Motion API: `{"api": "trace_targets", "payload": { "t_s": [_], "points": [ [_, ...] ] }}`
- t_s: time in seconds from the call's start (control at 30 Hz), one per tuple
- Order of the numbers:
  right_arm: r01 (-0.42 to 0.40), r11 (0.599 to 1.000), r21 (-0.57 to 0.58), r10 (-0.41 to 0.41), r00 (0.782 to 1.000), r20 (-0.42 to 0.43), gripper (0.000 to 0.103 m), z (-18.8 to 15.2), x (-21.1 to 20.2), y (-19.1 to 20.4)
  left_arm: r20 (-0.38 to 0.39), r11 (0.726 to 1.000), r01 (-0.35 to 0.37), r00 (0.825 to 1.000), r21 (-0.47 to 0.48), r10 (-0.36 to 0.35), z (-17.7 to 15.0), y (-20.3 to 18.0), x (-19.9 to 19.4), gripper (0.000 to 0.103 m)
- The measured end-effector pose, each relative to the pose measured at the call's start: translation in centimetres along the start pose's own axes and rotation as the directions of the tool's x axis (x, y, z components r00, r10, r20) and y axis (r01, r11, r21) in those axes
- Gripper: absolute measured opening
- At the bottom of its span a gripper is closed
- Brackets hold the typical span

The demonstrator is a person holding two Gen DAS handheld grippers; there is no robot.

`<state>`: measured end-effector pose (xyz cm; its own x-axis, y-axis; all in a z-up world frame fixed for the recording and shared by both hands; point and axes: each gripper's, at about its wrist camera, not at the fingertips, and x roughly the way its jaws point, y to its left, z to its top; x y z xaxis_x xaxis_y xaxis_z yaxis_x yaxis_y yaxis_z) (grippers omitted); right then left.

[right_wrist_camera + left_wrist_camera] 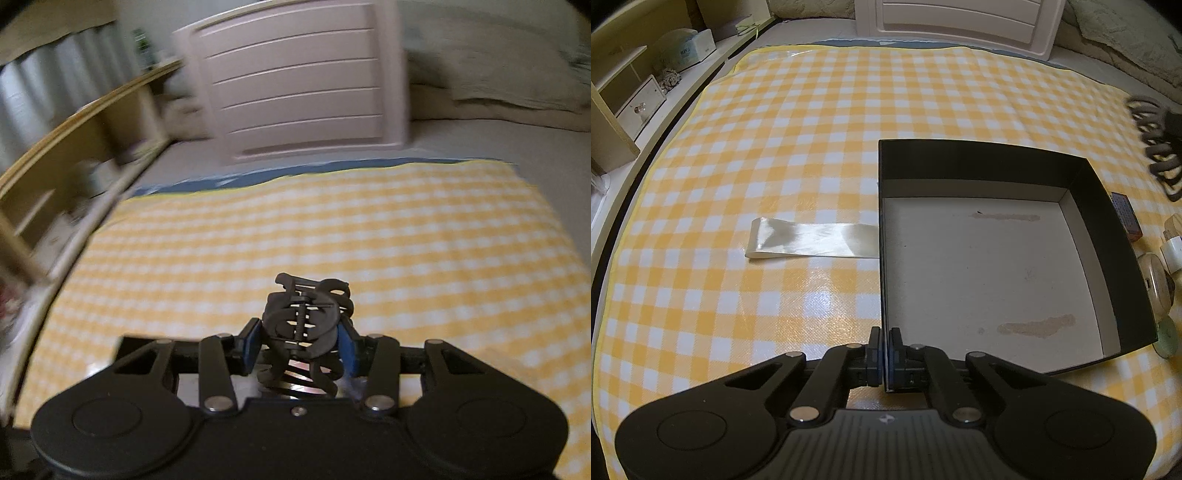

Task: Organize rigid objects
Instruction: 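Carry the claw clip with the right tool into the black box and release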

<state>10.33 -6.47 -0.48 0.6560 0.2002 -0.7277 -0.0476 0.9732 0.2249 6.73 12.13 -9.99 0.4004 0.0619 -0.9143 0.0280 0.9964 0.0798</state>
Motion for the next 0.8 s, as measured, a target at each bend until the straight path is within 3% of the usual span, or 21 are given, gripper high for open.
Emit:
{"api": "trace_targets", "payload": {
  "t_s": [0.27, 0.5, 0.8],
  "points": [
    [-0.096, 0.992, -0.085, 0.085, 0.988, -0.128, 0.045, -1.9, 4.5, 7.2, -0.003, 1.0, 0.004, 1.0, 0.002, -0.004, 0.2, -0.7, -0.1, 0.003],
    [-0.081, 0.99, -0.114, 0.052, 0.971, -0.234, 0.045, -4.1, 9.5, 11.3, -0.005, 1.0, 0.018, 1.0, 0.015, -0.018, 0.4, -1.0, 0.0, 0.004],
    [-0.075, 0.992, -0.098, 0.048, 0.966, -0.255, 0.045, -4.9, 12.7, 15.1, 0.001, 0.998, 0.066, 0.998, 0.017, -0.066, 0.4, 0.2, 0.4, 0.005]
  ]
}}
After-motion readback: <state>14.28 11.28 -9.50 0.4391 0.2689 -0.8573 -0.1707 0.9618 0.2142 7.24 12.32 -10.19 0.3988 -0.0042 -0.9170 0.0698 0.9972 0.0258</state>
